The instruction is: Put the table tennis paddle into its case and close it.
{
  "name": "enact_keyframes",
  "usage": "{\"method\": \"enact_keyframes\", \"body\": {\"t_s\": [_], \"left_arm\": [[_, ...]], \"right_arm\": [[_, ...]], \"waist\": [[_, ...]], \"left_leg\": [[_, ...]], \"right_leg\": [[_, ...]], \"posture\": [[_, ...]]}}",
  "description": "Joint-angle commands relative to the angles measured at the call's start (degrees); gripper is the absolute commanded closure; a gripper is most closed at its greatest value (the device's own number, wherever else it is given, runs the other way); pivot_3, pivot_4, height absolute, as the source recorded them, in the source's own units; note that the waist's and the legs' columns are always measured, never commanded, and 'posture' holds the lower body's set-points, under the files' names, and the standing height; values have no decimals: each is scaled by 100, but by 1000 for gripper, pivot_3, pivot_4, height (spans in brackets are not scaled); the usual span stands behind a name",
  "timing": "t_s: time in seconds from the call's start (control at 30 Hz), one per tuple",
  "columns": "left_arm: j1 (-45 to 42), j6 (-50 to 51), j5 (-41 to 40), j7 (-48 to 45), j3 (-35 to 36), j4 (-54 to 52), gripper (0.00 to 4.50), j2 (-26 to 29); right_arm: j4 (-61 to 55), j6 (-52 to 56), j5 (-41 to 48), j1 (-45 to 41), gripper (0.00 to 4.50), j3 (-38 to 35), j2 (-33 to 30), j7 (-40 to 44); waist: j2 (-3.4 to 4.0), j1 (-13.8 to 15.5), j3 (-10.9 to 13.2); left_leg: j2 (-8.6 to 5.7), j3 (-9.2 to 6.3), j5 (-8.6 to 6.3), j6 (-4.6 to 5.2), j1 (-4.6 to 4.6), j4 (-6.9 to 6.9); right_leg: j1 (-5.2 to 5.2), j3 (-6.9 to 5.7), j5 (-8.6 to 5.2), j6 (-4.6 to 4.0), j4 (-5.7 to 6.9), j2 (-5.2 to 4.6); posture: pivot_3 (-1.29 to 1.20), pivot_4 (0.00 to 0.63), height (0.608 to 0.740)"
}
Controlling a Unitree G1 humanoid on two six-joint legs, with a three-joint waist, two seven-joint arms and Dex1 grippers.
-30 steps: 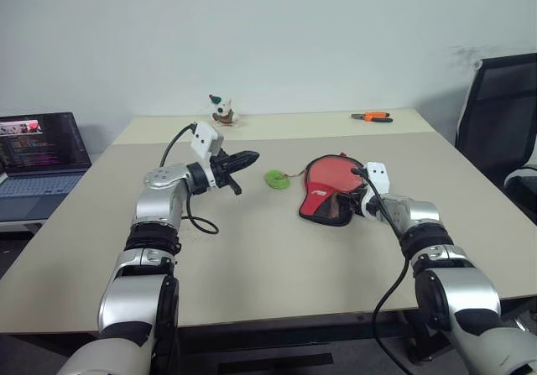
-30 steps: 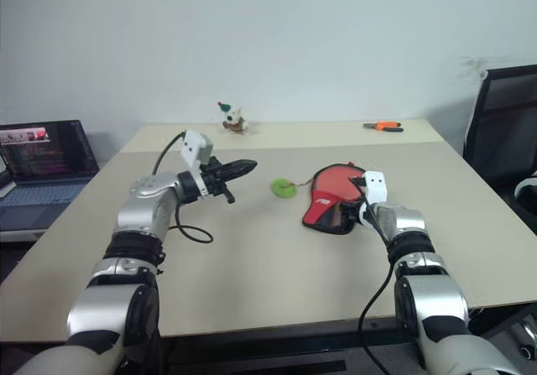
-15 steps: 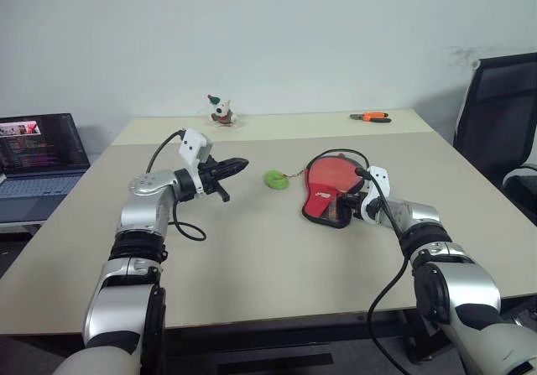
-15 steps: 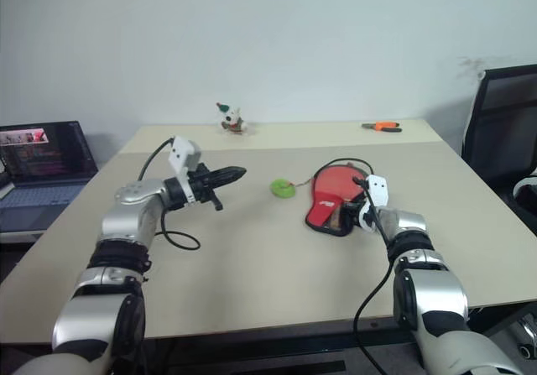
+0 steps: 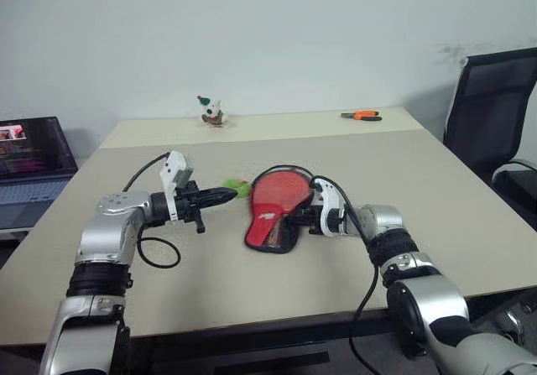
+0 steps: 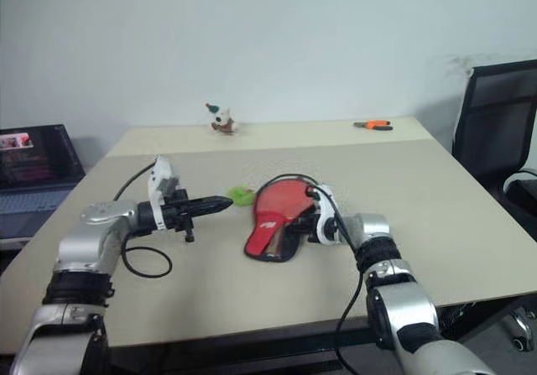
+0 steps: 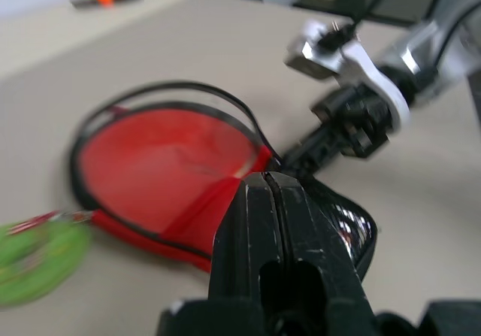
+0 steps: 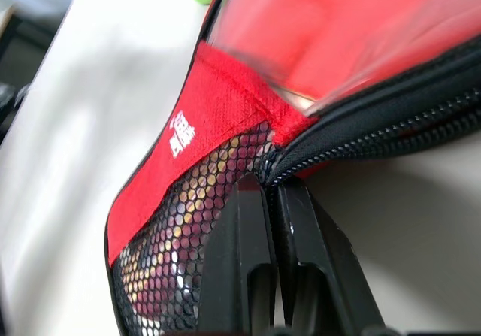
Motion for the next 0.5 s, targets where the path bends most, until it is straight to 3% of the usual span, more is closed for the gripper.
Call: {"method": "enact_keyframes", "body": {"t_s": [0.03,0.23,0.5], "left_arm": [[392,252,-305,-205,-14,-779,4500,252],[883,605,-576,-120,-55,-1454,4500,264],[1111,801,-773,-96,-155,-1828,4500,318]], "right_arm": [[-1615,872,420,563,4488,282,79,60],[-3495,2026,752,1673,4488,241,101,-516],[-4719,2846,1080,2404,4488,-165,-42,-1029]], "waist": [[0,23,0],[0,120,0],[-1,127,0]], "left_leg": [[1,-1,-2,-1,-1,-1],[5,-6,-3,-1,-4,4],[6,-2,-3,-1,-3,3]], "right_leg": [[0,1,0,0,-3,-1],[-1,-2,0,-1,-3,-1],[0,1,-1,-2,-5,6]], "posture": [[0,150,740],[0,150,740],[0,150,740]]}}
